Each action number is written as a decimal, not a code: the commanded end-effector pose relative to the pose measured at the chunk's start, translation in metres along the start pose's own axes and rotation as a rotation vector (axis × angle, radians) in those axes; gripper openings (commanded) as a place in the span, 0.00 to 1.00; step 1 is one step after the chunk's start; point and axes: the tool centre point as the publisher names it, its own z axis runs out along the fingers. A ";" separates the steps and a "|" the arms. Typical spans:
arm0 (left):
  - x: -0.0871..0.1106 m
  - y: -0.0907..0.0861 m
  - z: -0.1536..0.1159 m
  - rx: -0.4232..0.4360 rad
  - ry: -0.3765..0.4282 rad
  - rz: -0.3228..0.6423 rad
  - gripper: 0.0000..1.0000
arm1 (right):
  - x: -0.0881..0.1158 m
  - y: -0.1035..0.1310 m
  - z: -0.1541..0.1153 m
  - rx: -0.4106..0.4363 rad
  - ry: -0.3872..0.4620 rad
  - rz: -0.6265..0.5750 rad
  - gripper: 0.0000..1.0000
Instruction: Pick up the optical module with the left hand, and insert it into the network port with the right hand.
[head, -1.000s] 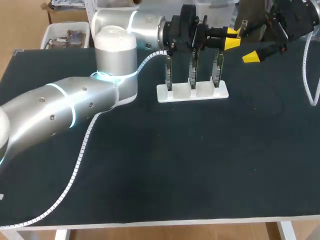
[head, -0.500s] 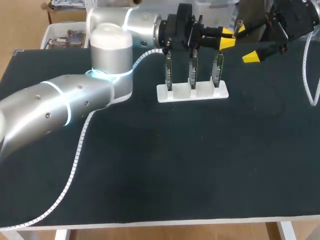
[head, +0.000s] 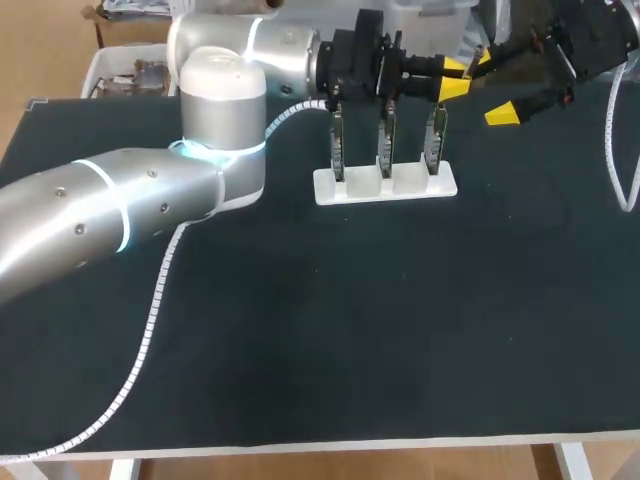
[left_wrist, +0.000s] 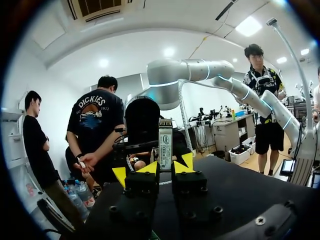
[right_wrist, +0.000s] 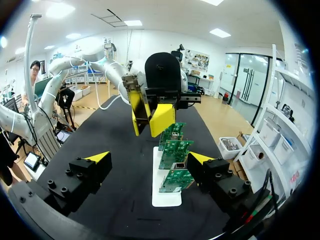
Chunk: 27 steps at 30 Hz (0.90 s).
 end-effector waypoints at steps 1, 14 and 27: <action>-0.003 0.002 -0.001 -0.008 0.016 0.006 0.00 | 0.000 -0.001 0.000 -0.001 0.000 0.000 1.00; 0.007 0.007 -0.004 -0.023 0.043 -0.003 0.00 | 0.000 -0.001 0.000 -0.001 0.000 0.000 1.00; 0.013 0.016 -0.008 -0.028 0.029 0.007 0.00 | 0.000 -0.001 0.000 -0.001 0.000 0.000 1.00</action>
